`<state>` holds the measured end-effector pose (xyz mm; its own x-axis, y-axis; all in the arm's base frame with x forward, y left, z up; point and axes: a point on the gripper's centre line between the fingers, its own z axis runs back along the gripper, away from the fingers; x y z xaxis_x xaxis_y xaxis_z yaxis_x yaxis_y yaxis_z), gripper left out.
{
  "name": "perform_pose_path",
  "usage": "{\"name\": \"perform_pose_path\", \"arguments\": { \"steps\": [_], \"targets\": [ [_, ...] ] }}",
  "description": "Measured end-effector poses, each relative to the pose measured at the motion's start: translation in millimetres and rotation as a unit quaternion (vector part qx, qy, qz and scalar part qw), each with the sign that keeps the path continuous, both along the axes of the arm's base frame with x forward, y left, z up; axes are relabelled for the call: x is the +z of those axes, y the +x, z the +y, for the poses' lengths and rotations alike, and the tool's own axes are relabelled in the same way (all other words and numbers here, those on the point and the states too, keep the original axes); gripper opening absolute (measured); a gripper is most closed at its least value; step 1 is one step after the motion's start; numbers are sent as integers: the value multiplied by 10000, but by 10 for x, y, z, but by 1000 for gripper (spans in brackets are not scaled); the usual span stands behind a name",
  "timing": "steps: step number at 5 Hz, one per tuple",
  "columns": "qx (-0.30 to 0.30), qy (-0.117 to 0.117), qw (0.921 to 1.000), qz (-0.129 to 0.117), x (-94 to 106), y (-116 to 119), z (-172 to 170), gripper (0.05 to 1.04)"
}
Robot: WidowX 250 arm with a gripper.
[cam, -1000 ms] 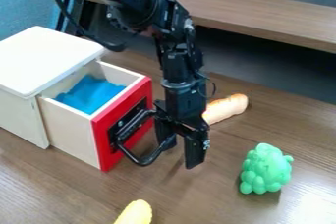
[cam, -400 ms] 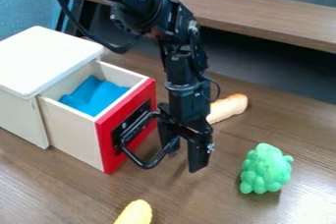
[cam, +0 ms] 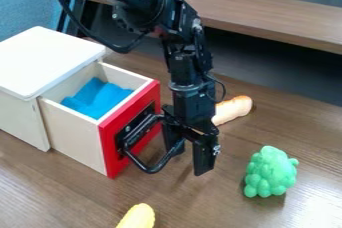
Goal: Open the drawer
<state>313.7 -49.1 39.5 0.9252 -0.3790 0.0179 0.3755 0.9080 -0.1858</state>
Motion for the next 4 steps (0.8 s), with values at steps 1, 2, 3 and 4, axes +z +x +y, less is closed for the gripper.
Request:
{"name": "perform_pose_path", "arguments": {
  "steps": [1, 2, 3, 4],
  "targets": [
    [56, 99, 9998, -139, 159, 18, 12, 999],
    [188, 432, 9985, -275, 422, -1, 39, 999],
    [249, 494, 9980, -315, 714, -69, 62, 999],
    [378, 384, 9975, -448, 1047, -148, 140, 999]
  ]
}}
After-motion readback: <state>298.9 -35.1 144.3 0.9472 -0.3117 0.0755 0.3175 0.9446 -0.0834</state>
